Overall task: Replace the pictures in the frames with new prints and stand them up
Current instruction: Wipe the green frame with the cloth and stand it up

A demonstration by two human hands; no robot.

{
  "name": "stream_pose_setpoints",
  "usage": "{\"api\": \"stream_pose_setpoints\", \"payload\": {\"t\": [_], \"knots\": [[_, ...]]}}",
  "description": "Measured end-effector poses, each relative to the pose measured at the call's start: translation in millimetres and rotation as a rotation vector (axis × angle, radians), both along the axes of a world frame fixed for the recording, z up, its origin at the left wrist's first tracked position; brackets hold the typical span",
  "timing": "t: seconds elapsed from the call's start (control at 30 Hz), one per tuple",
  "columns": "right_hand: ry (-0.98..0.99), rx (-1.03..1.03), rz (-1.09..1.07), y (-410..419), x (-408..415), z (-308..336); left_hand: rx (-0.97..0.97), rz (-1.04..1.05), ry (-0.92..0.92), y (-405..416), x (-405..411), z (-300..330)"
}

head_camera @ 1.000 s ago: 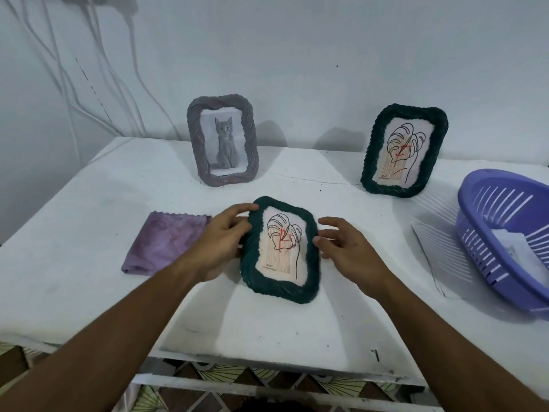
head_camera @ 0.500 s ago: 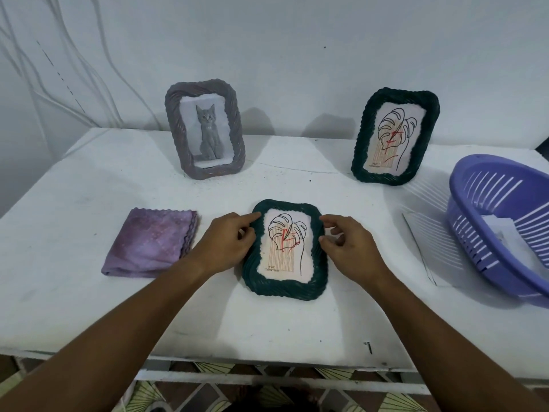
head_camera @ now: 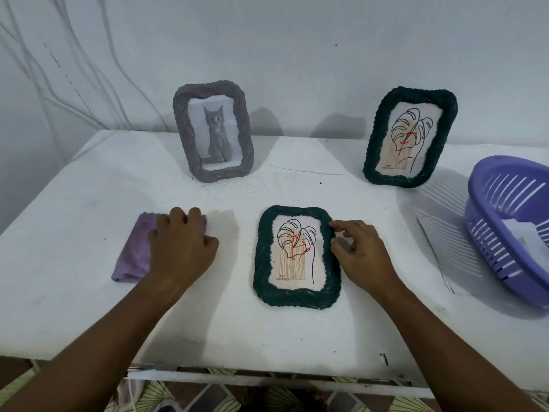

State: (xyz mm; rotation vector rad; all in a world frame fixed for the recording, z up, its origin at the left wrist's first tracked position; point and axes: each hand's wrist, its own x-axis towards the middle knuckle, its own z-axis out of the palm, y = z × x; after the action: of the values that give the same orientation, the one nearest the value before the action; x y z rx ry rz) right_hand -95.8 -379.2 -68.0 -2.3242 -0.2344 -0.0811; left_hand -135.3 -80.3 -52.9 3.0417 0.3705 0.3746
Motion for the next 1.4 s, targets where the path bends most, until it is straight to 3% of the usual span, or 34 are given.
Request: {"api": "stream_pose_setpoints", "payload": {"t": [0.13, 0.2, 0.3, 0.37, 0.43, 0.47, 0.53, 0.6, 0.67, 0.8, 0.9, 1.07, 1.2, 1.3, 1.4], "knots": [[-0.003, -0.005, -0.012, 1.0, -0.2, 0.2, 0.006, 0.141, 0.180, 4.6, -1.9, -3.6], [-0.002, -0.016, -0.018, 1.8, -0.3, 0.1, 0.051, 0.087, 0.179, 1.4, -2.0, 1.4], [0.000, -0.019, -0.031, 3.2, -0.7, 0.1, 0.402, -0.135, 0.329, 0.5, -2.6, 6.8], [0.002, -0.018, -0.038, 3.8, -0.7, 1.6, 0.379, -0.087, 0.402, 4.5, -3.9, 8.2], [0.027, -0.017, -0.040, 3.9, -0.2, 4.1, 0.306, -0.051, 0.409, 7.6, -3.0, 14.9], [0.047, -0.021, -0.044, 4.7, -0.2, 5.5, 0.146, 0.010, 0.382, 6.2, -2.7, 22.5], [0.017, -0.106, -0.064, 9.0, -1.5, 8.7, -0.189, 0.047, 0.189, 6.2, -4.7, 28.5], [-0.075, -0.170, -0.058, 18.6, -5.7, 17.6, -0.392, 0.068, 0.008, 9.7, -4.2, 37.6], [-0.024, -0.029, 0.016, 33.3, -11.6, 31.6, -0.520, 0.059, -0.048, 4.4, -2.3, 51.2], [0.320, 0.458, 0.195, 71.1, -23.5, 51.6, -0.785, -0.001, -0.071, -20.0, 1.7, 75.4], [0.378, 0.634, 0.232, 88.8, -29.4, 55.0, -0.907, -0.074, -0.053, -41.7, 10.7, 84.4], [0.529, 1.037, 0.099, 94.8, -31.4, 51.0, -1.178, -0.201, 0.067, -74.5, 22.7, 100.0], [0.720, 1.499, 0.018, 92.0, -32.2, 43.8, -1.307, -0.315, 0.133, -80.8, 22.6, 103.2], [0.805, 1.668, 0.113, 77.9, -31.6, 46.5, -1.281, -0.349, -0.027, -69.3, 19.4, 94.5], [0.756, 1.735, 0.086, 51.8, -21.2, 47.0, -1.045, -0.337, -0.181, -50.8, 17.0, 65.9]]}}
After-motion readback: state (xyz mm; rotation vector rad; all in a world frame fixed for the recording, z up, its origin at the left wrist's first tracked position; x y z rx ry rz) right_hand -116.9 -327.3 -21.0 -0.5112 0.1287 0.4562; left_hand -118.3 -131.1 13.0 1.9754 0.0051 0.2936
